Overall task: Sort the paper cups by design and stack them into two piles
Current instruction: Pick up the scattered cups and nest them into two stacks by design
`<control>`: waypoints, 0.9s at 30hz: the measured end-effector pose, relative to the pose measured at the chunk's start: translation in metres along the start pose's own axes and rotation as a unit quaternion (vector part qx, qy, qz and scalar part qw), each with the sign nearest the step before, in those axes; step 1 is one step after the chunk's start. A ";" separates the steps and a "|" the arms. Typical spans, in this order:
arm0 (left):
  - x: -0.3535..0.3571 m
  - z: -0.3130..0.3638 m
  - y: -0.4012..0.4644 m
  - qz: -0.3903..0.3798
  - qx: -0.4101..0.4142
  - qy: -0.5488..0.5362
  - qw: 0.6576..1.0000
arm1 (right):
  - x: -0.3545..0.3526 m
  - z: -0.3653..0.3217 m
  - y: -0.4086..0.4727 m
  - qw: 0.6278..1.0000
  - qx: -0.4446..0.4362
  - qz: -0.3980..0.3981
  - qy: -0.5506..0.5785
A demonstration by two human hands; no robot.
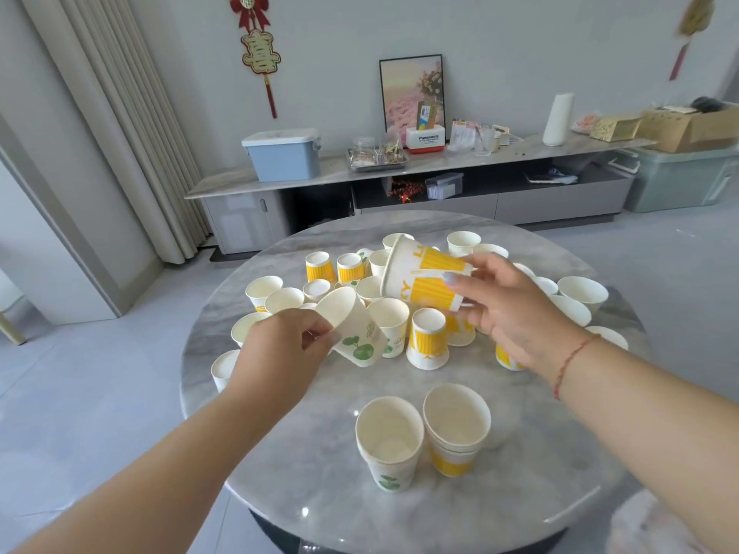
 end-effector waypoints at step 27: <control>0.030 0.033 -0.080 -0.143 0.219 0.112 0.959 | -0.033 0.062 -0.053 0.873 -0.095 -0.157 -0.451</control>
Point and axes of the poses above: each hand's wrist, its own y-axis towards the middle knuckle, its own x-axis out of the palm, z = x × y, the point moved 8 cm from there along y, towards the middle knuckle, and after that the axes turned 11 degrees about z, right-handed, at the moved point
